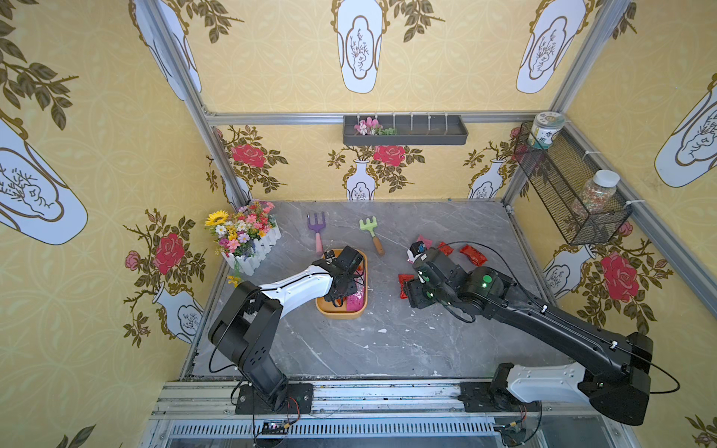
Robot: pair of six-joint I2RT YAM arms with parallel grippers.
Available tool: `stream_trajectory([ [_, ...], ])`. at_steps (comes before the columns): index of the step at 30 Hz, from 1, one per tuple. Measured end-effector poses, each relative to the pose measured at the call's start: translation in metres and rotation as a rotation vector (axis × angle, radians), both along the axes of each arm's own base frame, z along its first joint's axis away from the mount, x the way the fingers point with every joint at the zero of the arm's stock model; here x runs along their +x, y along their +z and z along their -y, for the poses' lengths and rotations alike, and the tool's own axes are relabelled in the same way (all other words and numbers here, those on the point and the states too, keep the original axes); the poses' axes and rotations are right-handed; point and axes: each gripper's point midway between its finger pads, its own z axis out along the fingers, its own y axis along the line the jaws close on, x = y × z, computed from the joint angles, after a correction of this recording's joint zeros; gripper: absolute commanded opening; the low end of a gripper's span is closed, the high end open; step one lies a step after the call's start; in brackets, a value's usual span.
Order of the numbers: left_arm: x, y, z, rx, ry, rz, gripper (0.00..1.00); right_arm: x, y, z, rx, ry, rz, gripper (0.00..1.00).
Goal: Take the tea bags out of the storage box
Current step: Pick up the tea bag from the storage box.
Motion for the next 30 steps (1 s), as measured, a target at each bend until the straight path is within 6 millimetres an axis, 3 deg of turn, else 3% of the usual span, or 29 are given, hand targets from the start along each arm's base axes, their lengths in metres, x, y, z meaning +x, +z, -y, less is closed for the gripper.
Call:
stream_trajectory([
  [3,0.001,-0.003,0.001,0.005,0.000,-0.007,0.46,-0.001,0.000,0.001,0.005,-0.006,-0.002,0.69],
  [8,0.002,-0.003,0.001,0.007,-0.003,-0.006,0.32,-0.003,-0.002,0.004,0.003,-0.006,-0.003,0.70],
  [18,0.004,0.024,0.003,-0.028,-0.007,0.038,0.24,-0.004,-0.008,0.005,-0.005,-0.006,-0.009,0.69],
  [25,-0.002,0.065,0.010,-0.096,-0.030,0.096,0.23,-0.003,-0.004,0.012,0.008,-0.024,0.007,0.69],
  [30,-0.009,0.100,0.033,-0.176,-0.083,0.146,0.24,0.012,-0.007,0.042,0.037,-0.126,0.014,0.71],
])
